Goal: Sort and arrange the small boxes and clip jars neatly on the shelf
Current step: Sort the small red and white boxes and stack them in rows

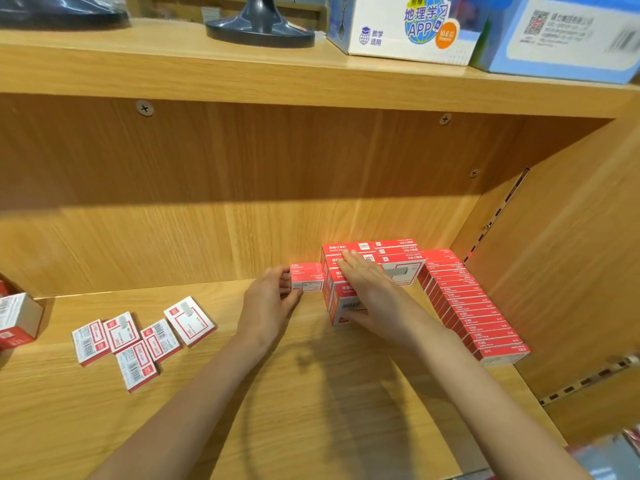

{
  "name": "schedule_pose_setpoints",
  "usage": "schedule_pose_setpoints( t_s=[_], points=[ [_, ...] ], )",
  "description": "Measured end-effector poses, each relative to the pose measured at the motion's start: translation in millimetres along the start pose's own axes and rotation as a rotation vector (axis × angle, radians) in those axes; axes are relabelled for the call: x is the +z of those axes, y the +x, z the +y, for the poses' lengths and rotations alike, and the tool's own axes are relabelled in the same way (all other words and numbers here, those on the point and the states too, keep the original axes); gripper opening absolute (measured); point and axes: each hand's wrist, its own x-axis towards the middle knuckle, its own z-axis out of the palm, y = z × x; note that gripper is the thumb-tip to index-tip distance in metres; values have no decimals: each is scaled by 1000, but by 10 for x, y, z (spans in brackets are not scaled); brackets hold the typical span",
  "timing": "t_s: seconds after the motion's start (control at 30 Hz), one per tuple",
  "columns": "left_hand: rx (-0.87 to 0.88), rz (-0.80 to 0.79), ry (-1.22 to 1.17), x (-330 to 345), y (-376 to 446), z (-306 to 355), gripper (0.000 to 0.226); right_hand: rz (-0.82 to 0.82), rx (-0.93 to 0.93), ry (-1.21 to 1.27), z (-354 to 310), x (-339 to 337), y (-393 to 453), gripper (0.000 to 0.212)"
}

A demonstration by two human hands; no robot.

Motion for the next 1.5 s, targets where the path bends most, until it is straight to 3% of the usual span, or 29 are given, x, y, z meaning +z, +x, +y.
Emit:
schedule_pose_setpoints(
  t_s=[0.17,0.27,0.37,0.53,0.6,0.67,0.8,0.93,1.13,1.27,1.33,1.4,1.5],
  points=[
    [31,31,-5,-163,-105,-43,34,89,6,74,-107,-57,6,72],
    [95,69,115,-426,-206,-165,28,206,-86,153,-285,-30,99,56],
    [34,111,238,-806,-328,-354,26,252,-190,209,-574,157,278,39],
    [-184,174,572,-1353,-562,-721,58,-86,-272,314,-1153,659,600,50],
    [-304,76,605,-1495,-705,-806,76,-150,-289,176,-1332,821,695,53],
    [-293,-48,591,-1534,-844,-872,88,-126,-292,93,-1422,941,726,50],
    [-158,-58,560,-1419,-899,-846,66,21,-227,219,-1323,937,565,50],
    [-98,-75,554,-1227,-798,-732,57,120,-104,244,-1044,786,254,19],
    [15,-115,565,-952,-667,-531,48,93,106,309,-720,615,-143,40],
    [71,-175,425,-740,-570,-352,54,123,91,340,-564,467,-356,43],
    [69,-184,342,-666,-519,-268,45,130,96,377,-471,371,-473,43],
    [92,-172,275,-613,-481,-190,34,171,160,450,-355,242,-583,40],
    [124,-172,239,-547,-432,-69,37,277,249,574,-133,50,-735,38]
  ],
)
